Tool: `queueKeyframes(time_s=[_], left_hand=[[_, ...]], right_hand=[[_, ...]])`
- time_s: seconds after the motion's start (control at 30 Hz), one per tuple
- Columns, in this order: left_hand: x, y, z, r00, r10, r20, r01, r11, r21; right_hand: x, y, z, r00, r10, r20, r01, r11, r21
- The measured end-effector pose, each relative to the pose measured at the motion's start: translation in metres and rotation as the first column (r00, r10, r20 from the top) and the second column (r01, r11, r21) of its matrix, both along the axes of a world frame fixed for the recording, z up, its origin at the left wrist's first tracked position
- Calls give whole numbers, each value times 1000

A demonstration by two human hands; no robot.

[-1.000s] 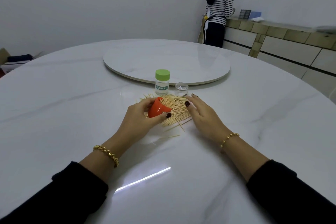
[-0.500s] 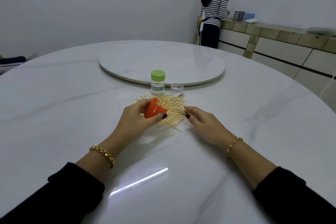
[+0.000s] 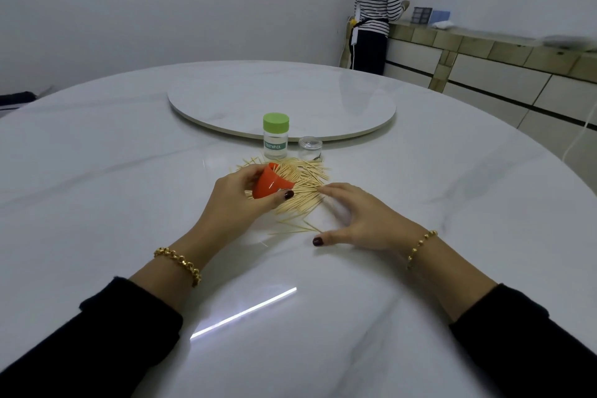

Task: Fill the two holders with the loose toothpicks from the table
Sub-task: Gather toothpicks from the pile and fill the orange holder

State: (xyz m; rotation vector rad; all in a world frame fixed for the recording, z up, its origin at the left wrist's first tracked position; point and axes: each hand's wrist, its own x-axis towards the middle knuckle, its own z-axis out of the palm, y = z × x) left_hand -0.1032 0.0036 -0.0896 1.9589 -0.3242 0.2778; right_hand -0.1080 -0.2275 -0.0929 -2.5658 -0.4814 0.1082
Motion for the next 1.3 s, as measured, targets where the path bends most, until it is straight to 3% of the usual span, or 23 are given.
queueKeyframes(time_s=[0.23, 0.4, 0.53, 0.93, 1.07, 1.3], left_hand=[[-1, -1, 1, 1000, 2, -4, -2, 1000, 5], [1, 0, -2, 1000, 10, 2, -10, 999, 37], [1, 0, -1, 1000, 21, 9, -21, 999, 40], [3, 2, -2, 998, 51, 35, -51, 998, 19], [3, 2, -2, 998, 57, 37, -57, 998, 6], [2, 1, 0, 996, 83, 41, -82, 996, -26]], right_hand=[[9, 12, -8, 972, -20, 234, 9, 999, 47], [24, 19, -10, 927, 28, 375, 37, 986, -165], [33, 25, -13, 876, 98, 473, -28, 988, -152], [54, 33, -19, 810, 25, 586, 15, 998, -64], [57, 33, -15, 825, -23, 565, 1, 999, 39], [57, 31, -6, 849, -256, 463, 59, 916, 397]])
